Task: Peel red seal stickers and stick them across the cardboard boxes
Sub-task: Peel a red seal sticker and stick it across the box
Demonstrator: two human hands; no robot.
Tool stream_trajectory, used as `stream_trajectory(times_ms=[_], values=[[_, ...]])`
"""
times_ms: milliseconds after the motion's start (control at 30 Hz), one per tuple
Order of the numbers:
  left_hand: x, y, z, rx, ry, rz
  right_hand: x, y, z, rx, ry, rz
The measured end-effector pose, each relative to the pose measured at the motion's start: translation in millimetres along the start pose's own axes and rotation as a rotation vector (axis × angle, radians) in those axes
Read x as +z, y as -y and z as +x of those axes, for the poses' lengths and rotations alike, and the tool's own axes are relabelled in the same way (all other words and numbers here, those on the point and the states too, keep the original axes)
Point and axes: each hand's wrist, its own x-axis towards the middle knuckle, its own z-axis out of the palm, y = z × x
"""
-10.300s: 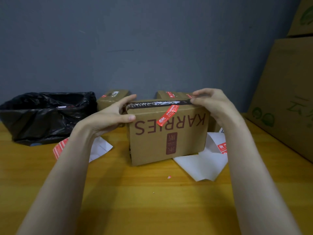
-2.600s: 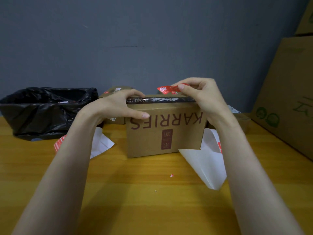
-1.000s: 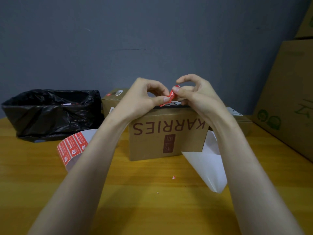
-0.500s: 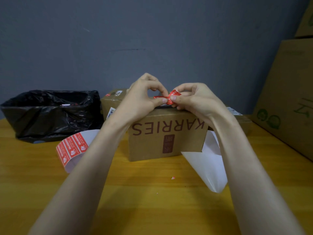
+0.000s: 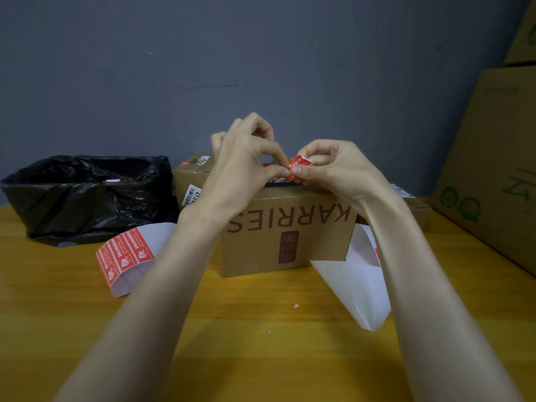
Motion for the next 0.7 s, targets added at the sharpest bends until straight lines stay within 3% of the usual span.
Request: stream_trajectory(times_ms=[700], values=[[11.5,-0.9,-4.1,0.089,-0.091,0.105,-5.1,0.7,0.2,0.006,-0.028,-0.035]])
